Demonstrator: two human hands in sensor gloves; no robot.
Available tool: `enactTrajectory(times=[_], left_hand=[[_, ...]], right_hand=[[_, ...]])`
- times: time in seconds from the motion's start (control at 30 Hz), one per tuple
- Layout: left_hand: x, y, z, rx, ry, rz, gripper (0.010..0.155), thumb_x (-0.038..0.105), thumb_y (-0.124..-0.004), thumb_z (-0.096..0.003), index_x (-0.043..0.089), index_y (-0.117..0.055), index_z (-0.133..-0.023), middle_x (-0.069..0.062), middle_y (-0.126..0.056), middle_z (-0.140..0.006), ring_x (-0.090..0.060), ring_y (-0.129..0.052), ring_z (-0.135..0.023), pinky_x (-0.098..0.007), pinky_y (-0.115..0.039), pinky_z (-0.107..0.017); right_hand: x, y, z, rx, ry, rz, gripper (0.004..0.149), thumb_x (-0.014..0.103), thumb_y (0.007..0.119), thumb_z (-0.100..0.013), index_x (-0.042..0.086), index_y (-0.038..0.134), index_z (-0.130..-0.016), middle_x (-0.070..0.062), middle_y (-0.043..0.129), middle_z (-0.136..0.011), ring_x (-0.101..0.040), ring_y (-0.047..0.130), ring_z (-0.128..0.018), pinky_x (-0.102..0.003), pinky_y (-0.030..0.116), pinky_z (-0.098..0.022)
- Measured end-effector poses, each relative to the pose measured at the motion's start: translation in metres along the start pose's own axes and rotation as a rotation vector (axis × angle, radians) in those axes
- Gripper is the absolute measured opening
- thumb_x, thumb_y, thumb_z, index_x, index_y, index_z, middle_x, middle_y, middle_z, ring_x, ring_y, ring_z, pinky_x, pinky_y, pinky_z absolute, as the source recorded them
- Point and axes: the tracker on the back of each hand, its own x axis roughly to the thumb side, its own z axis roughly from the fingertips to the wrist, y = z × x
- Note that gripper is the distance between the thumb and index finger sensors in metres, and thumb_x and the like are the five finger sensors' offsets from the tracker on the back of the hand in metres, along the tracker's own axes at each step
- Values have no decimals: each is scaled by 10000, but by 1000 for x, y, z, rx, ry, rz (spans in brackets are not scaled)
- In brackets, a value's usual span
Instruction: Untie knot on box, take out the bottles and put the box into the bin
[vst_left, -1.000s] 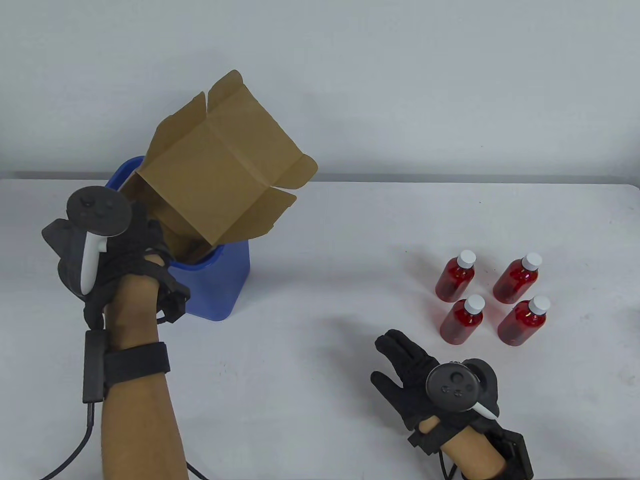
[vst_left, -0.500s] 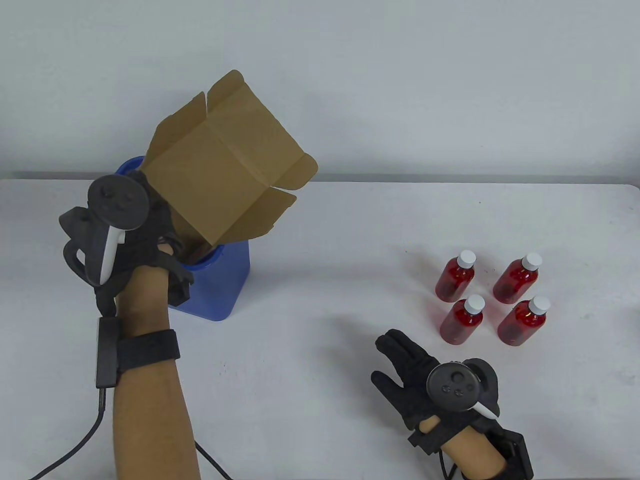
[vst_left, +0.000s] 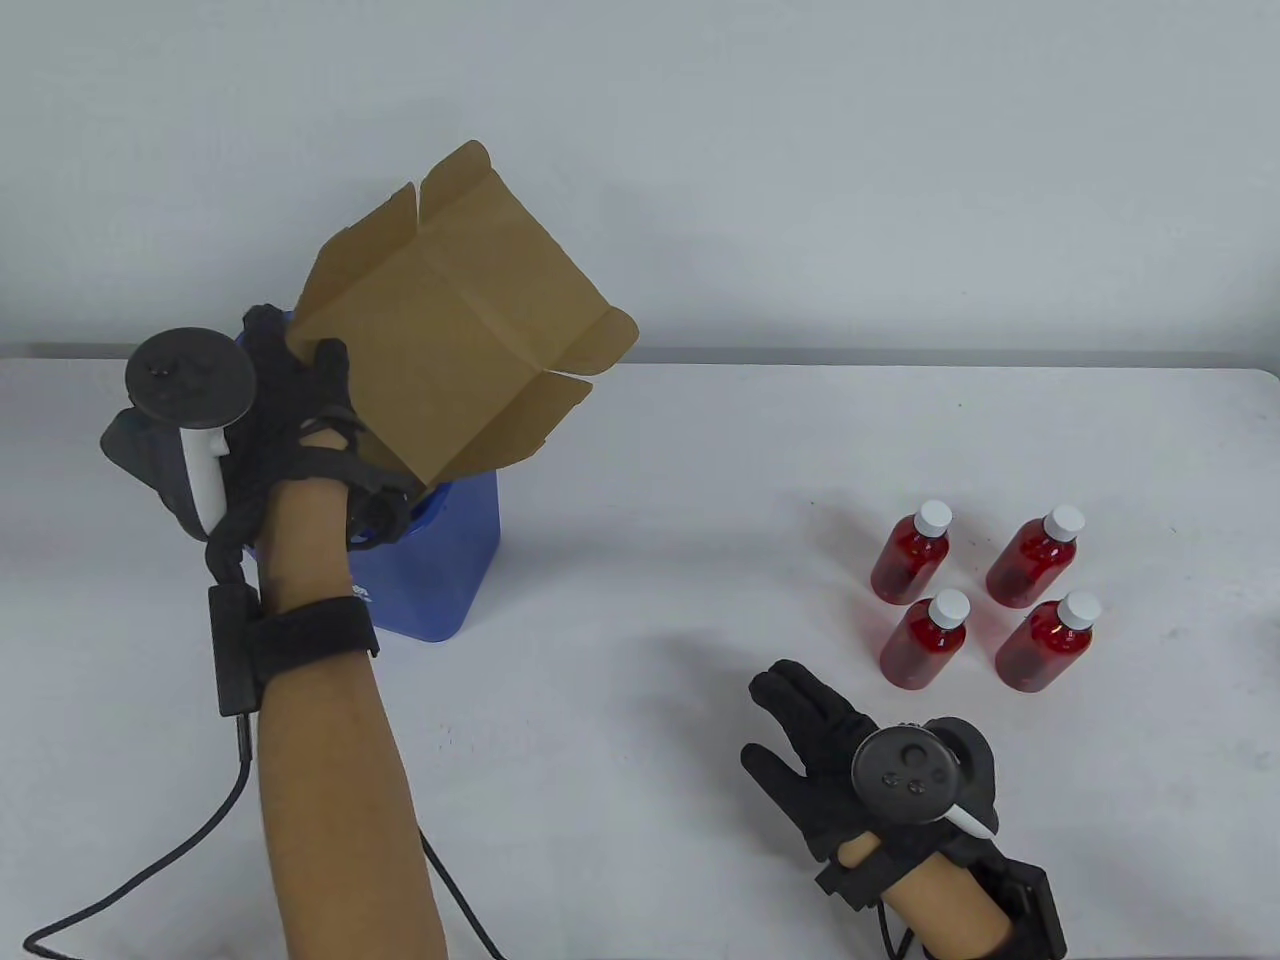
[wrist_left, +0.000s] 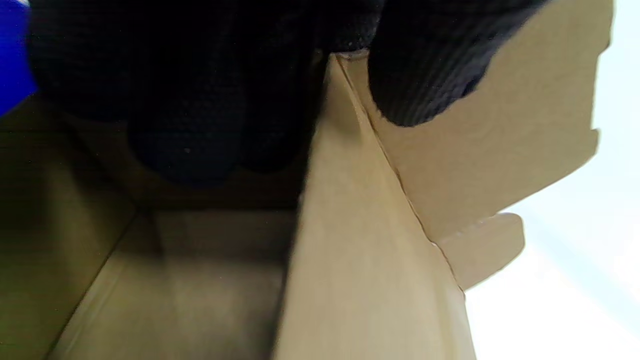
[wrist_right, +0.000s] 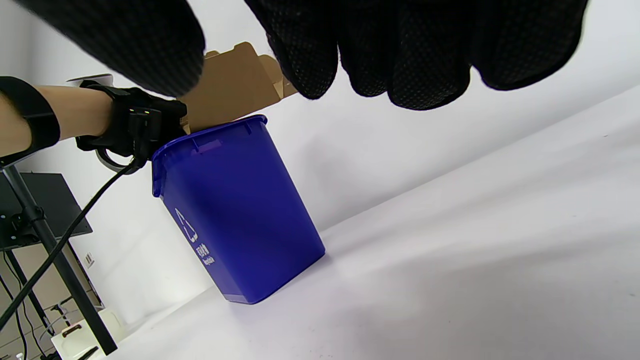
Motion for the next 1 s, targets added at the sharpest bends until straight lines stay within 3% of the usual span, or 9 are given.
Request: enactTrajectory(times=[0.13,0.3,0.37,0.4,0.77,1.0], left_hand=[[-7,6,-6,50,68,-136,563,441,-799,-494,139,-757,-968,-108,-1020,-673,-381,-1051,-439,-502,-882,-365],[-12,6,-6,56,57,-141,620,426,-817,-489,75,-688,-984,-100,-973,-733,-379,-1033,-458,-501,-870,-378],[-12,8,-4,53,57,-175,619,425,-824,-484,72,-697,-977,-170,-956,-706,-382,-1032,-457,-503,-869,-378],[-12,9,-3,52,37,-184,622,426,-823,-485,75,-684,-979,-114,-962,-743,-372,-1033,-465,-496,-872,-382],[11,14,25,-9,-190,-211,594,396,-839,-482,79,-708,-967,-114,-974,-731,-376,-1036,-448,-498,-873,-368],[15,15,56,-60,-359,-165,610,391,-844,-482,80,-691,-984,-117,-965,-757,-378,-1035,-455,-499,-873,-372]], right_hand=[[1,0,0,2,-3,3,684,498,682,-499,26,614,-989,-267,556,-1011,-536,719,-847,-656,650,-547],[1,1,0,7,-7,6,684,499,683,-498,26,616,-988,-266,558,-1011,-535,719,-848,-655,651,-547],[1,1,0,7,-4,6,683,498,683,-499,28,615,-988,-266,556,-1011,-537,720,-846,-656,650,-547],[1,1,0,6,-3,5,682,498,683,-499,27,616,-988,-266,557,-1011,-539,722,-844,-656,650,-547],[0,-1,0,-3,4,-1,684,497,683,-499,25,615,-989,-266,556,-1011,-539,717,-847,-658,648,-547],[-1,-4,0,-16,12,-8,683,496,683,-500,26,611,-991,-265,550,-1014,-537,712,-852,-659,644,-550]])
